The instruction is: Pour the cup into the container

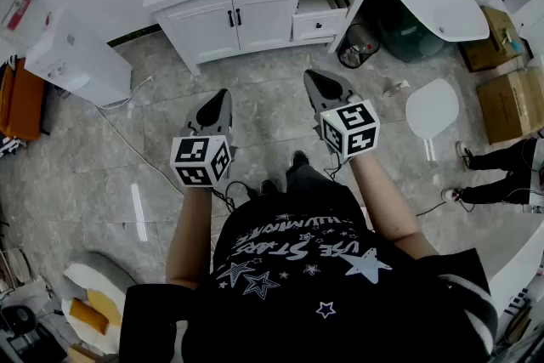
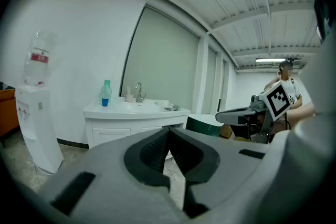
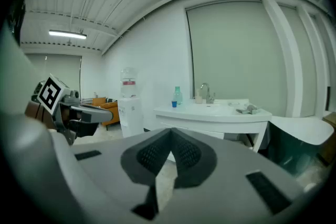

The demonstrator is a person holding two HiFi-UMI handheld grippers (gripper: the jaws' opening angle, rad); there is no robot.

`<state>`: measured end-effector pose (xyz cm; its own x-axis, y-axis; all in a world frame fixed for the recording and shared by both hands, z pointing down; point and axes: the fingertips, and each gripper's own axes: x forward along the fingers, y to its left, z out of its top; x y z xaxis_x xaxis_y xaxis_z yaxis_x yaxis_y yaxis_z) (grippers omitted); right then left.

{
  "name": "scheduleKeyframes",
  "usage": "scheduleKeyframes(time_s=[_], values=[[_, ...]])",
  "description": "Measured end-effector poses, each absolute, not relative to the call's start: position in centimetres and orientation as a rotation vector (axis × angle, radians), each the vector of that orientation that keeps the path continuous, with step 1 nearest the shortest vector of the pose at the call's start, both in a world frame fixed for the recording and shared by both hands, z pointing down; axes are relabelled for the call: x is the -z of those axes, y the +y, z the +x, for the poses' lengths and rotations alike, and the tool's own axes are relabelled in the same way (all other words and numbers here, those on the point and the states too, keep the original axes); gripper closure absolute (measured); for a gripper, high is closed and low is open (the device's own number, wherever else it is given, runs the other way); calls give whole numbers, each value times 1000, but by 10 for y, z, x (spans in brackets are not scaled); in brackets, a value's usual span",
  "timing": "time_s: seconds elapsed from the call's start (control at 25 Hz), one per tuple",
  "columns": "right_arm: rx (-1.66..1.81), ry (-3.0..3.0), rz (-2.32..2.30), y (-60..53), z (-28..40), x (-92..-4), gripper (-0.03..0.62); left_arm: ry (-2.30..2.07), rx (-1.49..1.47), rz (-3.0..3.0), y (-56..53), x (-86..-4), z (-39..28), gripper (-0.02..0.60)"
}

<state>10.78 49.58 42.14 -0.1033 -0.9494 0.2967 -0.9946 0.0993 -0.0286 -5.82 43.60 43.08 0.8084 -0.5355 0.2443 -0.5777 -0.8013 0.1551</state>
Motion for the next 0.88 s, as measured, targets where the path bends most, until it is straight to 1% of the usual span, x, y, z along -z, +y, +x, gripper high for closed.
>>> scheduleKeyframes(time_s=[0.28, 0.6, 0.88], values=[[-342, -2183, 1951, 486, 101, -426, 589, -860, -280, 2783, 429, -433, -58, 571], [-373, -2183, 2035, 479, 110, -420, 588, -884, -277, 2767, 420, -432, -68, 571], [-378, -2200, 2066, 469, 124, -429, 586, -896, -283, 2739, 411, -447, -68, 571]])
